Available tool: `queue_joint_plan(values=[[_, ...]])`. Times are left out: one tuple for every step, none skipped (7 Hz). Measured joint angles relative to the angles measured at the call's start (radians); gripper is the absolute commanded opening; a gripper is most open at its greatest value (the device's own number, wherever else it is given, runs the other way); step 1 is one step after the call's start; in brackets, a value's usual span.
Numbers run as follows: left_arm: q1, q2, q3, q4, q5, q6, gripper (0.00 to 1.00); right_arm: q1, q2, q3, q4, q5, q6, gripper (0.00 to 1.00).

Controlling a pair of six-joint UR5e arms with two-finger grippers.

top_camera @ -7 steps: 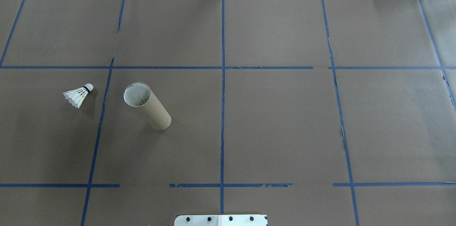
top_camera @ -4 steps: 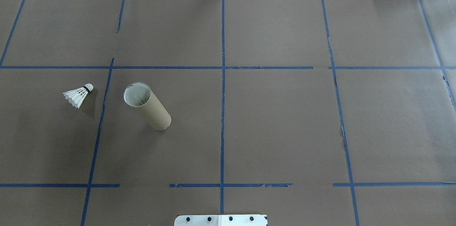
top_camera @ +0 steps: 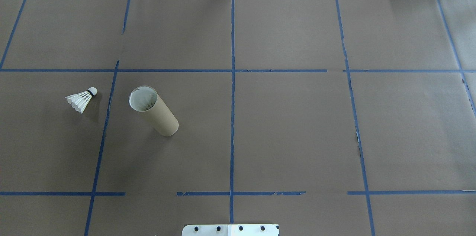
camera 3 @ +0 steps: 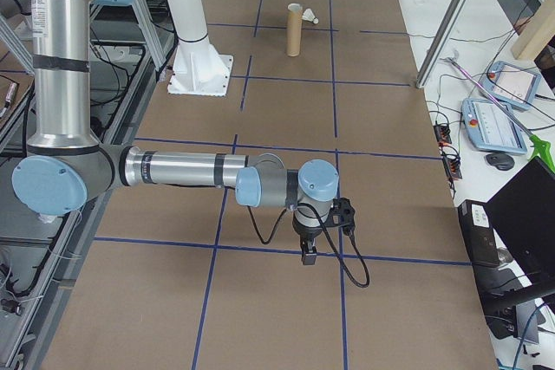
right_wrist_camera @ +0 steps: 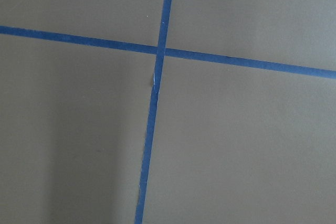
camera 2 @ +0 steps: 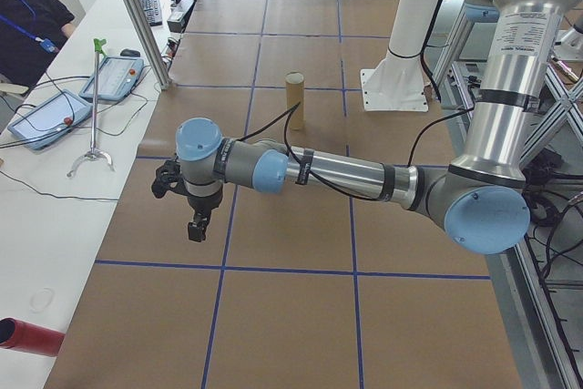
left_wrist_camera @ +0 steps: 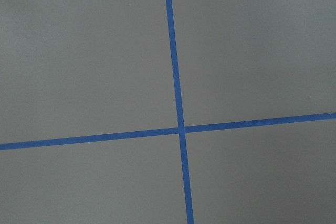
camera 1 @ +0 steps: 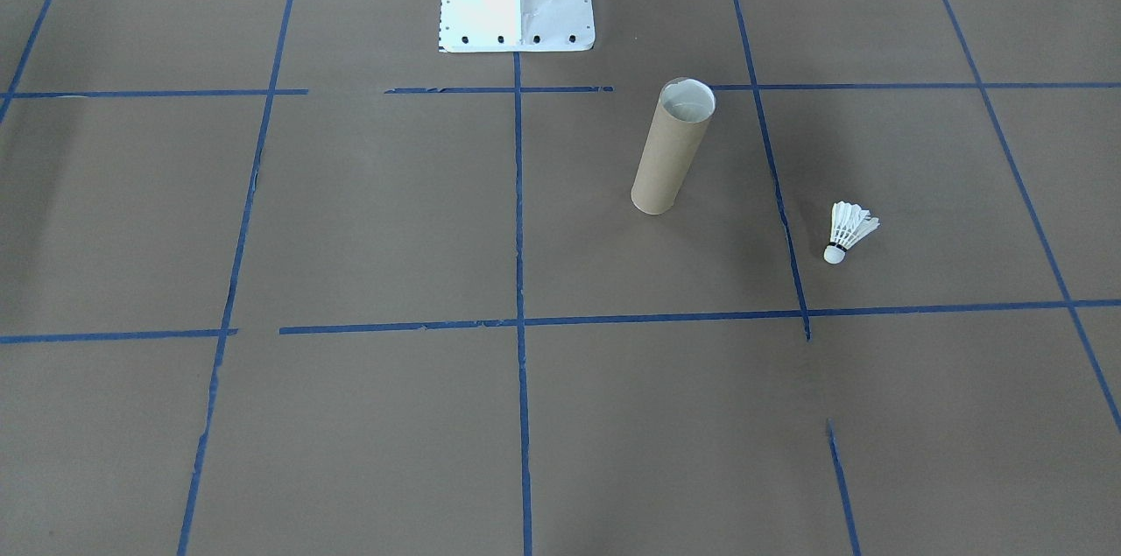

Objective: Collect badminton balls into bucket

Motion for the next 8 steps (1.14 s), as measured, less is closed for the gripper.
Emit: queue_joint_plan(values=[[0.001,-0.005,0.007,-0.067,0.003,-0.060,1.00,0.000,0.000,0.000,0.000,0.000,0.000,1.00],[0.025,0.006,0.020,-0.184,0.003,-0.182,1.00,0.000,0.000,0.000,0.000,0.000,-0.001,1.00],[0.095,0.032,0.030,-0.320,0.005,-0.299,1.00,0.000,0.000,0.000,0.000,0.000,0.000,1.00],[0.167,0.054,0.033,-0.412,0.008,-0.411,1.00,0.000,0.000,0.000,0.000,0.000,0.000,1.00],[0.232,0.081,0.032,-0.509,0.012,-0.566,1.00,0.000,0.000,0.000,0.000,0.000,-0.001,1.00],[0.294,0.125,0.033,-0.664,0.028,-0.756,1.00,0.000,0.000,0.000,0.000,0.000,0.000,1.00],[0.356,0.175,0.033,-0.859,0.058,-0.996,1.00,0.000,0.000,0.000,0.000,0.000,0.000,1.00],[0.421,0.221,0.033,-1.042,0.105,-1.245,1.00,0.000,0.000,0.000,0.000,0.000,0.000,1.00]])
